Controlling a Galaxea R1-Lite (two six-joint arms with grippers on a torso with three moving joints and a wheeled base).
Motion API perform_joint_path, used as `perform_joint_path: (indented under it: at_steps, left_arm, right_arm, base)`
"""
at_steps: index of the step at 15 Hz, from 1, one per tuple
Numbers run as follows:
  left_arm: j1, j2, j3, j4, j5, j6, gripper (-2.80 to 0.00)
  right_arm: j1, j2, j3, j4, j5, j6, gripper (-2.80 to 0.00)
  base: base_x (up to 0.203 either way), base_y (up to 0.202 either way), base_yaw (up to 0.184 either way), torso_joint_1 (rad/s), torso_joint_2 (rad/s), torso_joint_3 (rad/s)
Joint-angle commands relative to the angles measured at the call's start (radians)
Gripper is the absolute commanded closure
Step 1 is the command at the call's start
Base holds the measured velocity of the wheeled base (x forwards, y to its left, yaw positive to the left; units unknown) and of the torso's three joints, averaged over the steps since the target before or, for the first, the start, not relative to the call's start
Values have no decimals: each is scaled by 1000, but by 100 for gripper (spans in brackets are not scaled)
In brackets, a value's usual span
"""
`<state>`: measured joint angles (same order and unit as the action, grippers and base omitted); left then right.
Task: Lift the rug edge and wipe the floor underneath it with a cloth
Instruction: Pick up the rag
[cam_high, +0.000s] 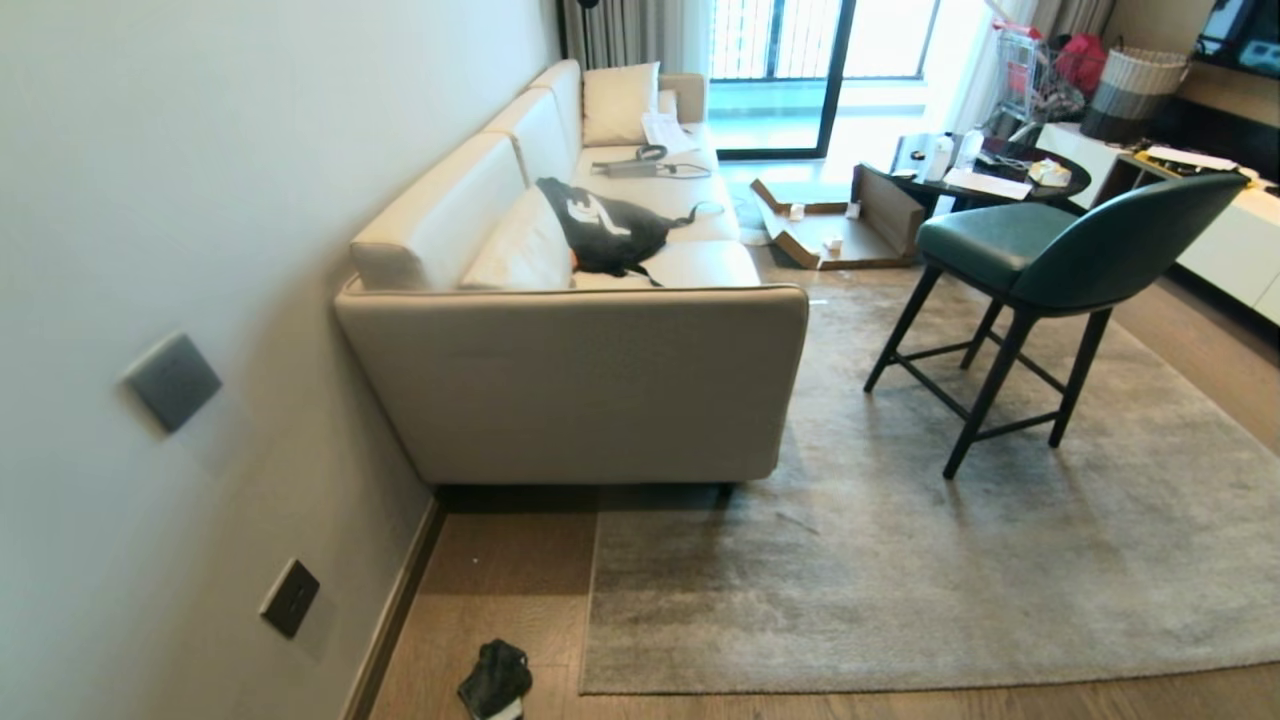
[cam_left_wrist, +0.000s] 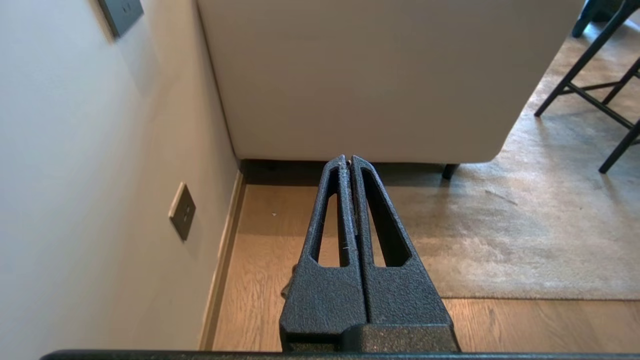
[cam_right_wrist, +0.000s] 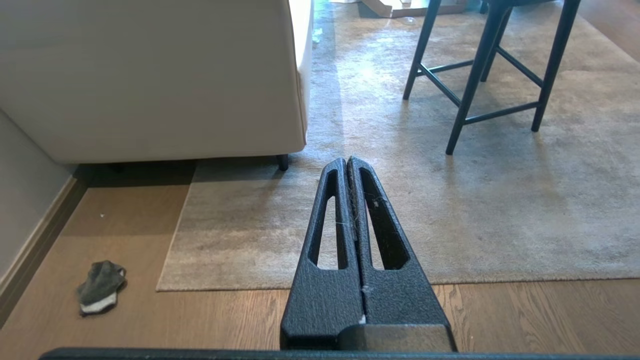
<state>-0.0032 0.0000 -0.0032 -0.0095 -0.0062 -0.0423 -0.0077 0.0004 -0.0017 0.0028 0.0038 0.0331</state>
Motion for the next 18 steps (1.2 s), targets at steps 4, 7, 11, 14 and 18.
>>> perform_joint_path:
  at_steps: [4, 7, 11, 14, 18]
  left_arm:
    - [0, 0, 0, 0, 0, -1, 0]
    - [0, 0, 0, 0, 0, -1, 0]
    - [0, 0, 0, 0, 0, -1, 0]
    - [0, 0, 0, 0, 0, -1, 0]
    - [0, 0, 0, -1, 0, -1, 0]
  right_arm:
    - [0, 2, 0, 0, 1, 1, 0]
    - [0, 1, 0, 0, 1, 1, 0]
    - [0, 1, 0, 0, 1, 1, 0]
    - [0, 1, 0, 0, 1, 1, 0]
    - [-1, 1, 0, 0, 1, 1, 0]
  base:
    - [0, 0, 0, -75, 465, 385]
    - [0, 0, 0, -36, 448, 406]
    - [0, 0, 0, 7, 401, 413]
    - [0, 0, 0, 0, 21, 29]
    - [0, 0, 0, 0, 0, 0]
